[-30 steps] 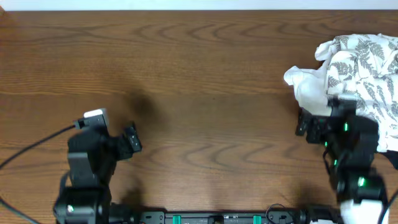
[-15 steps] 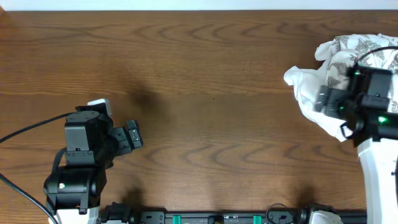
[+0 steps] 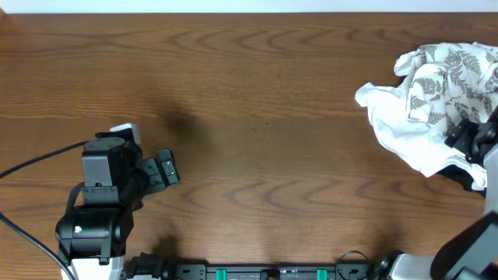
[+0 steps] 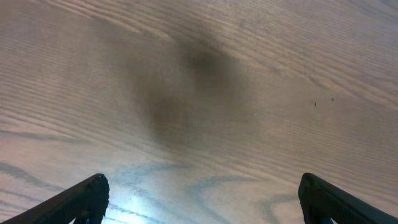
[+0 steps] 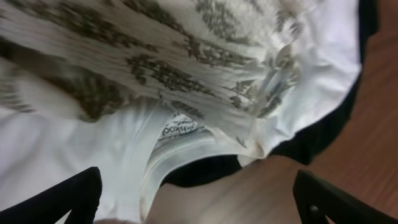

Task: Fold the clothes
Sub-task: 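Reach the right gripper into the fern-print garment pile and grasp it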

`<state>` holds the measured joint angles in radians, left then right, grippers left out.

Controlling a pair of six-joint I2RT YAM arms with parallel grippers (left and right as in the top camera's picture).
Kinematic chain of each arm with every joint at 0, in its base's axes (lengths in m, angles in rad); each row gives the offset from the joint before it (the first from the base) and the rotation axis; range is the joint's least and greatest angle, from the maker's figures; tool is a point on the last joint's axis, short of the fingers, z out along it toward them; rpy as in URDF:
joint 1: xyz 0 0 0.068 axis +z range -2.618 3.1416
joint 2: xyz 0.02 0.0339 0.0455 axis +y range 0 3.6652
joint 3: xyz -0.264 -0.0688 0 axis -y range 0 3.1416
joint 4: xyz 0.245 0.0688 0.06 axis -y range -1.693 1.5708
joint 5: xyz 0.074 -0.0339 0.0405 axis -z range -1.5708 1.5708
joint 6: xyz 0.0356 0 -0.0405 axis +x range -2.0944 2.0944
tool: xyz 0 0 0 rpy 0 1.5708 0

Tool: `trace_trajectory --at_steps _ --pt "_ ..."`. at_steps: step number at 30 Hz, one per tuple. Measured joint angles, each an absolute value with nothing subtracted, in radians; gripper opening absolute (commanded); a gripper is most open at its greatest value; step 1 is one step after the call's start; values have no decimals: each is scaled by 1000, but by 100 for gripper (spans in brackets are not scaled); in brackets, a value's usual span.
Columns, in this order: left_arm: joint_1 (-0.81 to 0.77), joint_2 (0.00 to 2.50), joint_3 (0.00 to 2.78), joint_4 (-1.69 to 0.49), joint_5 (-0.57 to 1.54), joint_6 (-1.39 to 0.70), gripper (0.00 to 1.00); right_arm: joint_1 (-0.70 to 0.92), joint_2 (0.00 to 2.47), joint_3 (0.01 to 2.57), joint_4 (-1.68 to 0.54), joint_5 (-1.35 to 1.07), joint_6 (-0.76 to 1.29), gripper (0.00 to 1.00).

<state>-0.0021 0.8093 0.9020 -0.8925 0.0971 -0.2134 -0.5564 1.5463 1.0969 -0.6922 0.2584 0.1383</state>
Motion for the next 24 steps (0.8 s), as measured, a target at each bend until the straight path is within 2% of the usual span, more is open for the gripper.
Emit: trace_trajectory --at_steps 24 --pt "-2 809 902 -894 98 -213 98 -614 1615 1065 -522 255 131 96"
